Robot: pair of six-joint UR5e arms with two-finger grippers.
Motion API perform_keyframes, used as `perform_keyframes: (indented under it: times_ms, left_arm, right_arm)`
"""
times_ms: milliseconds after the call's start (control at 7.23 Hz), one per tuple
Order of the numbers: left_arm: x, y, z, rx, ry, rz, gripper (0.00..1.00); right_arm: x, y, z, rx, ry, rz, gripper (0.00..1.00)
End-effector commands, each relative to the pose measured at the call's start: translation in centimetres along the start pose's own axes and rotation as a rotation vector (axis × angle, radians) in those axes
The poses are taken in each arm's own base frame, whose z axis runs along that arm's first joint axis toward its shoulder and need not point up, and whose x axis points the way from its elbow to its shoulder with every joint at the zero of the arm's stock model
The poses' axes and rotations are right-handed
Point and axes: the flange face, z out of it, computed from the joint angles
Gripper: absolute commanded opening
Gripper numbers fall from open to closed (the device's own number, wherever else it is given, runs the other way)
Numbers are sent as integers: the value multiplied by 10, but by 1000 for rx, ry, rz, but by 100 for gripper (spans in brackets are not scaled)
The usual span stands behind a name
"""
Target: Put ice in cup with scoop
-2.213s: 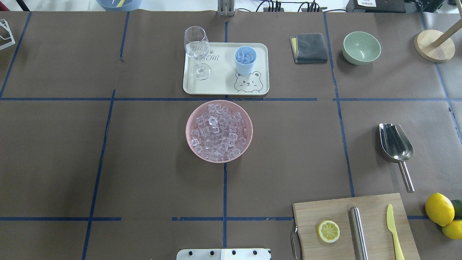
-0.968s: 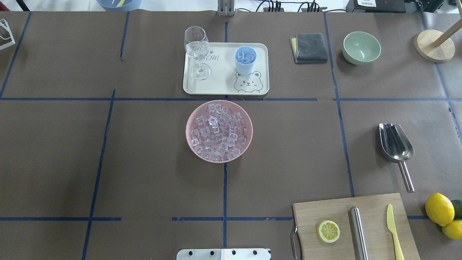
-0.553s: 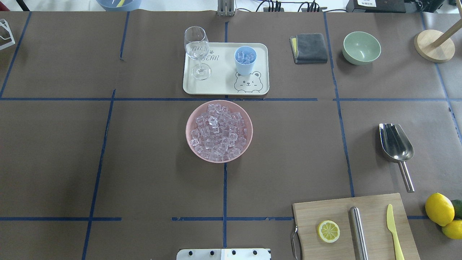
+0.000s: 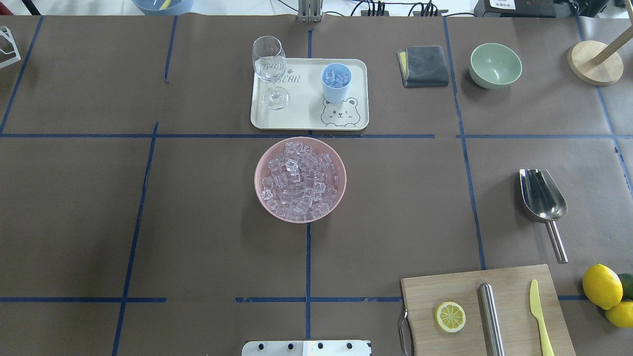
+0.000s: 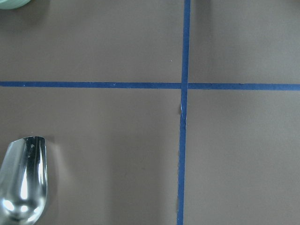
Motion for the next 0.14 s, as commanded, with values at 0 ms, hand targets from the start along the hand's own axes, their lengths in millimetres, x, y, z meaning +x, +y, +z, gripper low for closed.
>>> perform_keyframes:
  times_ms: [0]
  left_arm:
    - [0,0,0,0,0,0,100]
  right_arm:
    - [-1,-1,-1,1,0,-3,100]
